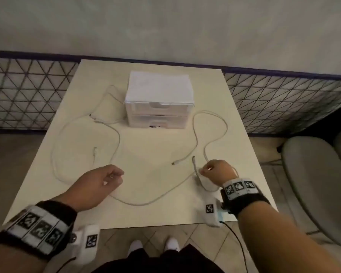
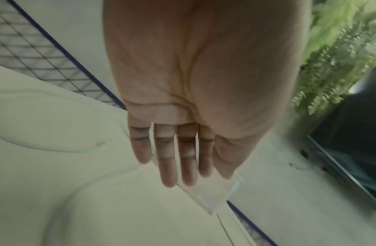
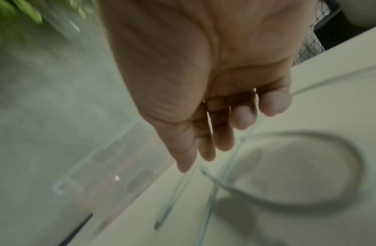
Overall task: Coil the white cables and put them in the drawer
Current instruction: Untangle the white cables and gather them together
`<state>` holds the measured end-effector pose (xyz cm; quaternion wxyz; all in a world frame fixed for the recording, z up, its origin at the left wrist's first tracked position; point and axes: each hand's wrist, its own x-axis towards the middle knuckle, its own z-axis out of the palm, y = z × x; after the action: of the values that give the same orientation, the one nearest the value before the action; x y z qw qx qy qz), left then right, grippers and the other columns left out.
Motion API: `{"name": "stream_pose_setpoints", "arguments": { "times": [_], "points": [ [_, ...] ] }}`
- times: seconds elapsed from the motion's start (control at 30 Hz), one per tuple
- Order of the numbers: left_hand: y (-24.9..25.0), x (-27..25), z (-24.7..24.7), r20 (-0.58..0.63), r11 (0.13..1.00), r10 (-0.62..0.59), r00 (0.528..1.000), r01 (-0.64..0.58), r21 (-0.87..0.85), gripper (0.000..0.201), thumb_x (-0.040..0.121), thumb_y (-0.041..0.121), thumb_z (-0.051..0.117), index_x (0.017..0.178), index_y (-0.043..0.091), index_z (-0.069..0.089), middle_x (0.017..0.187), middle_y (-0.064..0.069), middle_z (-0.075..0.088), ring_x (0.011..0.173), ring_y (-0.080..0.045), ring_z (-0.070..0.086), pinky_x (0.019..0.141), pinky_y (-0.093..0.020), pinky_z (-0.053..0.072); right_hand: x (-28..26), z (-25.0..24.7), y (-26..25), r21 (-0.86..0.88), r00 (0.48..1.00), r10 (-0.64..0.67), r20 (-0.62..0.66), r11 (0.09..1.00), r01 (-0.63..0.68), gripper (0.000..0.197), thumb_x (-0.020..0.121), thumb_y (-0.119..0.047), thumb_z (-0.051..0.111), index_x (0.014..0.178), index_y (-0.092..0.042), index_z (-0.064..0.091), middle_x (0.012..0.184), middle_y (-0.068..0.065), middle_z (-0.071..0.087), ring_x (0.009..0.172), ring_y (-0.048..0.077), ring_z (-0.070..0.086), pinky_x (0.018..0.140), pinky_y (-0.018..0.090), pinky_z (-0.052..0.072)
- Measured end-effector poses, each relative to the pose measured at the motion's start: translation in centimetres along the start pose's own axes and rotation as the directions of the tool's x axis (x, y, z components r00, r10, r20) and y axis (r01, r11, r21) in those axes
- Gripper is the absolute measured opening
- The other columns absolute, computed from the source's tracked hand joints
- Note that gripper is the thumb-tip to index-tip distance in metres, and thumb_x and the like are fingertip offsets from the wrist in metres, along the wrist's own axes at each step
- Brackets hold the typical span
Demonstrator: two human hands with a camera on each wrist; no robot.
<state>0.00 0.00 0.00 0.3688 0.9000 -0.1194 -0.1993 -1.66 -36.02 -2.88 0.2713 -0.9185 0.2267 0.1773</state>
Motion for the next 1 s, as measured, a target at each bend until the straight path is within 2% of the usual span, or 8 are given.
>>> {"name": "stream_pose_setpoints", "arguments": {
  "times": [0.1,0.33,0.43,0.57,0.7,0.77,0.87,1.0],
  "points": [
    [2.2,1.9,1.4,0.030,0.995,0.096,0.995,-0.097,0.025,0.016,0.089,0.029,0.059,0.103,0.035,0.061,0.101,0.018,0.064,0.087,0.003,0.059,0.071,-0.010,0.040,1.5,2.2,-1.4,-0.097,0.998,0.052,0.047,0.994,-0.047,0.037,0.079,-0.043,0.065,0.100,-0.012,0.062,0.101,0.008,0.066,0.094,0.027,0.062,0.075,0.031,0.047],
    [7.1,5.6,3.9,0.176,0.960,0.230,0.957,-0.253,0.122,0.035,0.090,0.034,0.055,0.125,0.036,0.051,0.110,0.014,0.054,0.086,-0.004,0.058,0.071,-0.009,0.038,2.3,2.9,-1.6,-0.156,0.997,0.069,-0.037,0.985,-0.074,0.025,0.087,-0.030,0.051,0.097,-0.012,0.065,0.102,0.009,0.067,0.095,0.030,0.063,0.083,0.037,0.053],
    [8.8,7.4,5.5,0.208,0.982,0.143,0.968,-0.165,0.091,0.042,0.093,0.039,0.050,0.132,0.024,0.049,0.118,0.012,0.054,0.098,-0.011,0.058,0.083,-0.019,0.039,1.1,2.2,-2.5,0.148,0.987,-0.115,-0.109,0.980,0.130,0.008,0.089,-0.021,0.052,0.083,-0.017,0.056,0.085,0.003,0.066,0.081,0.023,0.061,0.073,0.030,0.047],
    [10.2,8.7,6.6,0.331,0.964,0.070,0.941,0.021,-0.265,0.041,0.095,0.049,0.038,0.121,0.024,0.058,0.125,0.003,0.061,0.117,-0.016,0.056,0.099,-0.032,0.042,-1.7,1.1,-6.6,0.515,0.930,-0.362,-0.068,0.786,0.343,0.016,0.091,-0.014,0.052,0.078,-0.022,0.049,0.068,0.001,0.062,0.057,0.020,0.061,0.059,0.028,0.053],
    [9.6,9.5,5.4,0.172,0.835,0.101,0.980,0.011,-0.550,0.044,0.093,0.050,0.045,0.111,0.016,0.066,0.113,-0.013,0.069,0.109,-0.026,0.063,0.099,-0.039,0.048,-1.9,1.3,-9.8,0.524,0.904,-0.408,-0.124,0.747,0.409,0.005,0.093,-0.021,0.051,0.090,-0.018,0.050,0.071,-0.004,0.059,0.052,0.006,0.054,0.046,0.022,0.050],
    [9.1,9.5,4.5,0.070,0.796,0.122,0.990,-0.055,-0.602,0.039,0.094,0.045,0.044,0.110,0.018,0.068,0.106,-0.010,0.071,0.102,-0.021,0.066,0.096,-0.033,0.050,-1.6,1.7,-10.6,0.498,0.891,-0.439,-0.115,0.751,0.434,0.006,0.092,-0.024,0.052,0.091,-0.021,0.048,0.067,-0.007,0.059,0.054,0.004,0.055,0.047,0.021,0.049],
    [8.4,9.5,2.8,-0.136,0.748,0.057,0.989,-0.132,-0.650,0.030,0.101,0.023,0.037,0.110,0.010,0.063,0.096,-0.003,0.069,0.093,-0.011,0.070,0.077,-0.017,0.052,-1.4,2.4,-10.5,0.356,0.855,-0.518,-0.002,0.799,0.485,0.015,0.093,-0.031,0.052,0.090,-0.017,0.052,0.066,-0.003,0.060,0.057,0.010,0.054,0.057,0.024,0.045],
    [6.7,9.3,-0.5,-0.280,0.529,-0.132,0.951,-0.171,-0.831,0.033,0.102,0.027,0.031,0.086,0.014,0.056,0.058,0.003,0.041,0.052,-0.011,0.044,0.055,-0.025,0.049,0.1,2.1,-7.4,-0.004,0.795,-0.582,0.168,0.806,0.591,0.029,0.096,-0.037,0.044,0.097,-0.013,0.060,0.087,0.005,0.066,0.081,0.023,0.060,0.073,0.030,0.041]
  ]
}}
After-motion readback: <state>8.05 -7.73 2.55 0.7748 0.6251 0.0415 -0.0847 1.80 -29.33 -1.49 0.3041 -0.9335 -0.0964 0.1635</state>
